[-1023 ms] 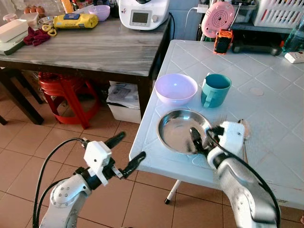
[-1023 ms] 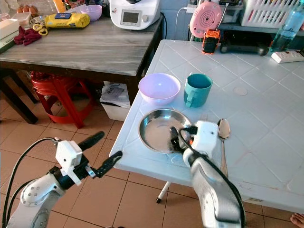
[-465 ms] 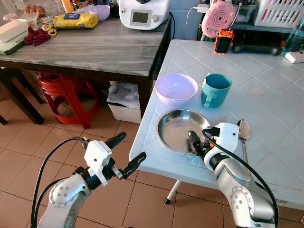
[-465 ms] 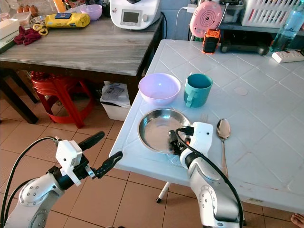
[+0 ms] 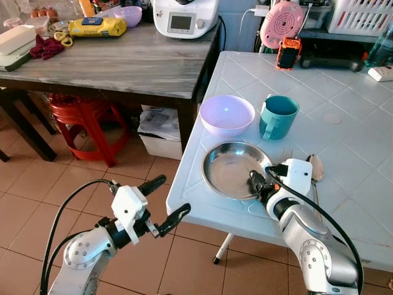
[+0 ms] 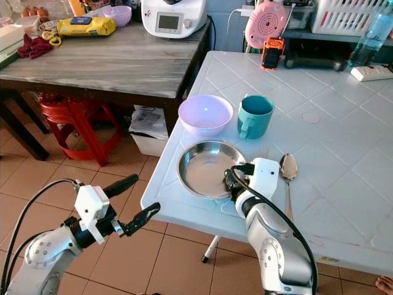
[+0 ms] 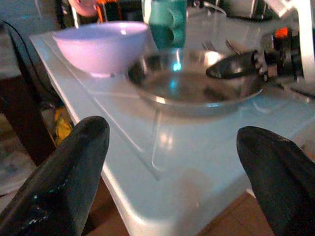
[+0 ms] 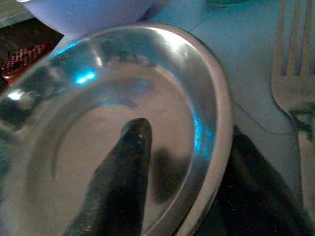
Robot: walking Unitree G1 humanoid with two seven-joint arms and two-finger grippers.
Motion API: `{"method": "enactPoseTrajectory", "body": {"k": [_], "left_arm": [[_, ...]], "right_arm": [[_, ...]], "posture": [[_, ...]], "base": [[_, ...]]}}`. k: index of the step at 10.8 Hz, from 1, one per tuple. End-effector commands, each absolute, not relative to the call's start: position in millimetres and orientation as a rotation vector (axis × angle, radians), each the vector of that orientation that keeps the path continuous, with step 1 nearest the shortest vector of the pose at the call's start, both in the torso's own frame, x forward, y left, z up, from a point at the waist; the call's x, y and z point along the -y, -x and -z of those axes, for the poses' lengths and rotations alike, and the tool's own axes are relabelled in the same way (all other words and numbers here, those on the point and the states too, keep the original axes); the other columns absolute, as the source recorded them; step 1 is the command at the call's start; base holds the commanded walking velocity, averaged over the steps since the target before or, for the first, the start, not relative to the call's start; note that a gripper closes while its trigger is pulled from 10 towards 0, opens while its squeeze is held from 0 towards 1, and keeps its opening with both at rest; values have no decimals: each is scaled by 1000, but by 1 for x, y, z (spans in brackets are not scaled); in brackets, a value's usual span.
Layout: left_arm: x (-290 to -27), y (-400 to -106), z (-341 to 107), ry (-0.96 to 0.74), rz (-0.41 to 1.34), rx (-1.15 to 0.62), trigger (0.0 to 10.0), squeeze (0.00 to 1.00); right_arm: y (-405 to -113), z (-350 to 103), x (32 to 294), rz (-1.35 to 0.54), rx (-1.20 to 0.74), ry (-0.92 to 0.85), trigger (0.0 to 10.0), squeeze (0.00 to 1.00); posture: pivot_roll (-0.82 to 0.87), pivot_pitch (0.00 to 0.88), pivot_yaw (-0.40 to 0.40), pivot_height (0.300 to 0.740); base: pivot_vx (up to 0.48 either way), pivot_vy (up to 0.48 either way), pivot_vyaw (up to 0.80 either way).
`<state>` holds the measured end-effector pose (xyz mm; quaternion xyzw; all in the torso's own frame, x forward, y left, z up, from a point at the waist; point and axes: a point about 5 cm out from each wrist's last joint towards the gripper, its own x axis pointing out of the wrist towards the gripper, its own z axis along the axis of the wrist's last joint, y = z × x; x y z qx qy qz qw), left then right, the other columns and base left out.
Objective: Setting the table
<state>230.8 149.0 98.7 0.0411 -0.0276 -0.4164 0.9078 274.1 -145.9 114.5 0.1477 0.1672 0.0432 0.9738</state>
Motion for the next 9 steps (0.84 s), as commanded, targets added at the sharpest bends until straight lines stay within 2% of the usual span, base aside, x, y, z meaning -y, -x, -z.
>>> {"method": "enactPoseTrajectory", "body": {"k": [1,2,9], "left_arm": [[-152,-230,-95,-115,878,40,10000,0],[-152,-231,-90,-116,881,33,10000,0],[-150,-235,-78,-114,891,37,10000,0]], "right_arm": [[-269,-97,143,-85,-441,-300,353,0],[-269,-96,143,-85,-446,-301,0,0],[-266,-90,144,-51,-479,-351,0,0]], "posture": [[-55,107,55,740],[-57,106,54,740],[-58,106,70,740]], "base": [[0,0,0],[0,0,0],[0,0,0]]}}
